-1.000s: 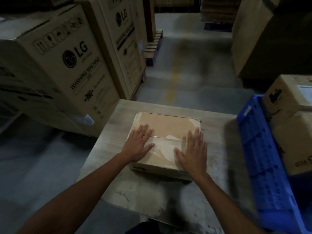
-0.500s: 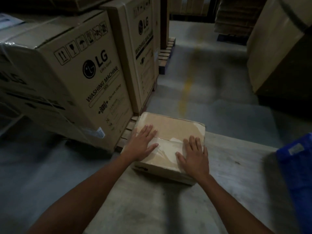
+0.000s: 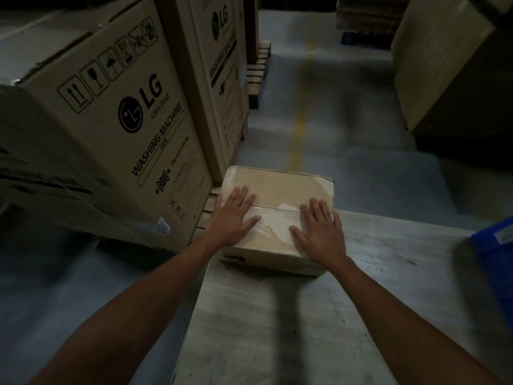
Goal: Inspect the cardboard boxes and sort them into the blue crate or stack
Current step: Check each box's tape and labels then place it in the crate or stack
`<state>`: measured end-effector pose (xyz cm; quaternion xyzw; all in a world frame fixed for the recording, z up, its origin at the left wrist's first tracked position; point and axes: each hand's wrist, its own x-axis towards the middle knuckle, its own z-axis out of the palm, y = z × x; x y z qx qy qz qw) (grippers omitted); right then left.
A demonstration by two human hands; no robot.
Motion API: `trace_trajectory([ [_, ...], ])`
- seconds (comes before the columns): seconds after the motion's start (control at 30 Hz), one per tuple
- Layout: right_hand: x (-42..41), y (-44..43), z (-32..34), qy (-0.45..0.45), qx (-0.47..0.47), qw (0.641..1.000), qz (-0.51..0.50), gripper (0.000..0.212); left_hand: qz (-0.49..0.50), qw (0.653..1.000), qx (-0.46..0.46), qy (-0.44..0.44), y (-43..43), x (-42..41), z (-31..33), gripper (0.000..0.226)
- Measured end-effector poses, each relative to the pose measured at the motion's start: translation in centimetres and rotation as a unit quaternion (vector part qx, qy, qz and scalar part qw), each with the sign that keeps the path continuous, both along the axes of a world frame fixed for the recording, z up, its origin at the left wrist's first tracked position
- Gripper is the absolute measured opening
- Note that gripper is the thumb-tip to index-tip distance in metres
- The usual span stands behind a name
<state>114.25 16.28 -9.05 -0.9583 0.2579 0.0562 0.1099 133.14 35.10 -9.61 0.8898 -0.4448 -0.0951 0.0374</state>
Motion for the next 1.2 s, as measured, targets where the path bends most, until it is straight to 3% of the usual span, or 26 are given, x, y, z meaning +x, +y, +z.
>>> trace_trajectory([
  [0.2, -0.7, 0.3, 1.6, 0.005, 0.051, 0.998, -0.028, 0.085, 0.0, 1.0, -0.003, 0.009, -0.2, -1.2, 1.5, 0.078],
  [0.47, -12.1, 0.9, 7.6, -0.194, 0.048, 0.974, -0.104, 0.097, -0.116, 0.974, -0.194, 0.03, -4.6, -11.8, 6.5, 0.083],
  [0.63, -24.5, 0.7, 10.5, -0.268, 0.025, 0.948, -0.168, 0.097, -0.201, 0.949, -0.239, 0.037, -8.7, -23.1, 9.1, 0.084],
  [0.93, -51.3, 2.9, 11.5, -0.382, -0.038, 0.869, -0.314, 0.097, -0.361, 0.887, -0.278, 0.076, -12.8, -49.4, 12.1, 0.079],
  [1.2, -73.9, 8.1, 10.8, -0.381, -0.095, 0.776, -0.493, 0.095, -0.514, 0.807, -0.263, 0.126, -16.4, -71.4, 12.8, 0.075],
])
